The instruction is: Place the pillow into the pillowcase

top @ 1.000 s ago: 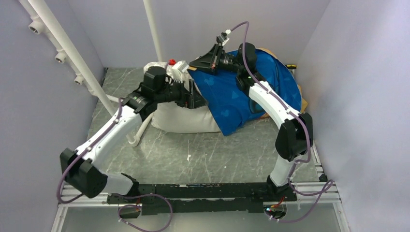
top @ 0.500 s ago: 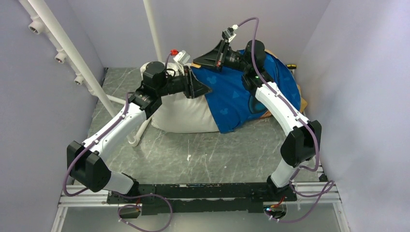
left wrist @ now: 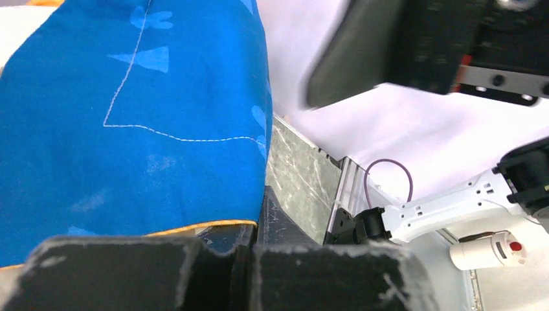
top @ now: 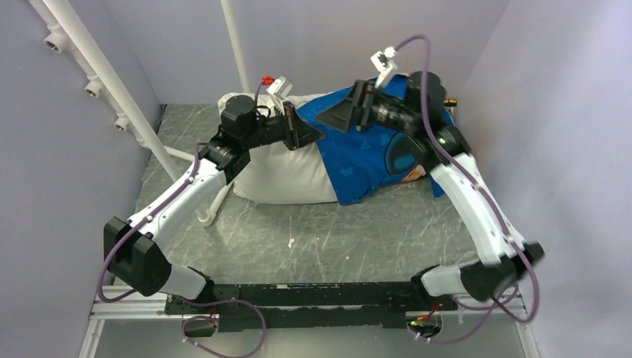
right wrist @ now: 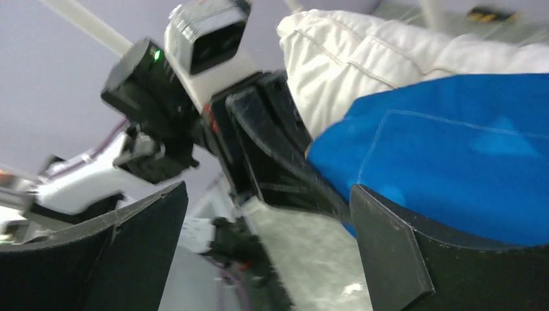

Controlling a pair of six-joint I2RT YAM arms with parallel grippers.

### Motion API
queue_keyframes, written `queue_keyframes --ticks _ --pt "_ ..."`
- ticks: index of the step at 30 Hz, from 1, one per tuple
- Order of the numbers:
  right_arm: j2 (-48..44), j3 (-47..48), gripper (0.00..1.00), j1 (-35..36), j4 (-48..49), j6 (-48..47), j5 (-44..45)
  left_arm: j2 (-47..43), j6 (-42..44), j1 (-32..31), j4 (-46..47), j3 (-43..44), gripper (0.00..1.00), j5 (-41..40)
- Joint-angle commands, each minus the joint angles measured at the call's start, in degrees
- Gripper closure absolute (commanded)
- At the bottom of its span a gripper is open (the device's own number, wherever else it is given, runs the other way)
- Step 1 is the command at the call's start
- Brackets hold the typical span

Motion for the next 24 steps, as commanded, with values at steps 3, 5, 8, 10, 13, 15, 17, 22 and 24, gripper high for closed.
queue_keyframes --ticks 3,5,8,10,13,15,17,22,24 --pt "-11.9 -9.8 0.00 0.5 -6.7 -24.0 13.9 -1.3 -2.6 0.6 2.3 3.6 1.00 0.3" --pt "-12.0 -11.4 0.00 1.5 -6.0 -26.6 15.8 -1.3 -3.1 0.6 2.5 3.9 1.00 1.2" --pt "-10.2 -11.9 0.00 4.5 -5.8 -30.6 21.0 -1.5 -4.0 0.6 3.0 4.7 1.00 2.7" --pt "-8.8 -12.0 0.00 7.5 -5.0 -32.7 25.8 -1.9 -4.4 0.5 3.0 4.9 1.00 3.5" --pt "-7.2 -12.7 0.00 11.4 -2.4 -34.9 32.0 -2.5 -5.2 0.5 3.3 5.2 1.00 4.3" --pt "-5.7 -12.4 0.02 13.9 -0.9 -35.9 36.9 -2.7 -6.1 0.5 4.2 5.1 1.00 5.5" --pt "-3.9 -11.1 0.19 15.6 -1.3 -35.8 43.7 -3.0 -6.3 0.5 4.7 5.0 1.00 5.7" --pt "-5.9 -12.7 1.00 15.9 1.3 -32.2 48.8 -5.6 0.1 0.8 -5.7 6.7 0.78 -1.2" --pt "-6.4 -12.6 1.00 15.8 0.4 -31.5 49.1 -6.6 4.5 1.4 -14.3 8.6 0.31 -8.2"
